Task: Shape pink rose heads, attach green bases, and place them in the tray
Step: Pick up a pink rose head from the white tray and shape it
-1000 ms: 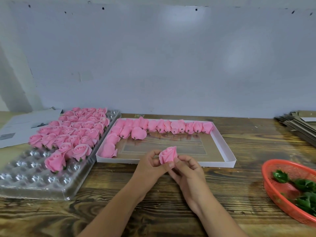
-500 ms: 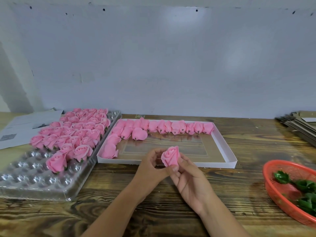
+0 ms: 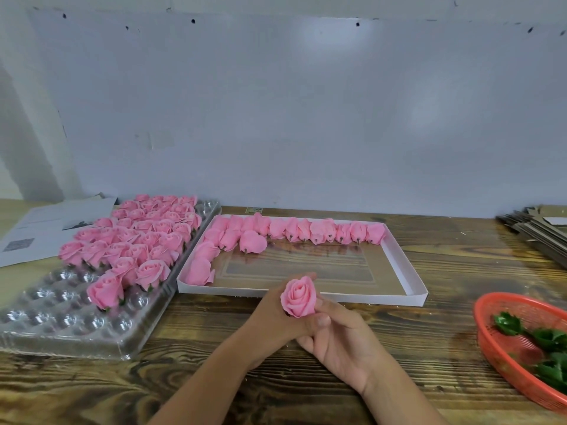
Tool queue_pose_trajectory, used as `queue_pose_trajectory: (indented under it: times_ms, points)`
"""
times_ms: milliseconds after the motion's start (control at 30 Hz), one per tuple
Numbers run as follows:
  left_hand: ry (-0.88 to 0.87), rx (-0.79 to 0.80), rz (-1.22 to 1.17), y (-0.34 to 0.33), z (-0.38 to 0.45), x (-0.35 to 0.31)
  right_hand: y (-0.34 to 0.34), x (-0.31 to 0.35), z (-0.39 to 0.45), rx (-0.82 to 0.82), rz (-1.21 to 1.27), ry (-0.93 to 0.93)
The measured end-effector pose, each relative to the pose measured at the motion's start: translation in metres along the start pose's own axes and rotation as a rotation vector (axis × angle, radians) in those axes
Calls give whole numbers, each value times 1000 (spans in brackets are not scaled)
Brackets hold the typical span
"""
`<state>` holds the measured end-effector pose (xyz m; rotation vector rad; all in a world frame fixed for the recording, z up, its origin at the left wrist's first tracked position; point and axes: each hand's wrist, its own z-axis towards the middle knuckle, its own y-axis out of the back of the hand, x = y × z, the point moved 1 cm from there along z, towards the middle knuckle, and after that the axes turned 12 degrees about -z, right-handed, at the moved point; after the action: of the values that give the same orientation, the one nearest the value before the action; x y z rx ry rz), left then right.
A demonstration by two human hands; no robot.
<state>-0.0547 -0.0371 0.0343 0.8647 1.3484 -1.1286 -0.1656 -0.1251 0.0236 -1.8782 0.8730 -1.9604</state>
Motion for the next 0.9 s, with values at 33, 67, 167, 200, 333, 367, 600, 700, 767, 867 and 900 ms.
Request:
queue_pose_trajectory:
  times_ms: [33, 67, 167, 200, 333, 367, 600, 700, 767, 867, 900]
  points:
    - [5, -8, 0, 0, 0, 0, 0, 0, 0, -14, -11, -13]
    - [0, -10, -7, 0, 0, -1, 0, -1, 0, -28, -17, -23]
    - [-27, -24, -38, -1, -1, -3, -2, -3, 0, -53, -15, -36]
    - [-35, -34, -47, -2, -1, -4, -2, -3, 0, -57, -17, -35]
    - [-31, -73, -96, -4, -1, -5, -5, -5, 2, -76, -31, -29]
    - [-23, -78, -110, -5, -1, -5, -5, -5, 2, -80, -28, -28]
    - [23, -208, -296, -6, 0, -6, -5, -9, 5, -331, -276, 139]
    - [50, -267, -432, -9, 1, -6, -7, -17, 5, -536, -724, 355]
    - [86, -272, -478, -12, 1, -5, -8, -23, 4, -594, -1016, 442]
    - [96, -250, -487, -15, 0, -4, -3, -27, 2, -637, -1197, 526]
    - [95, -245, -490, -15, 0, -5, -3, -26, 1, -635, -1231, 546]
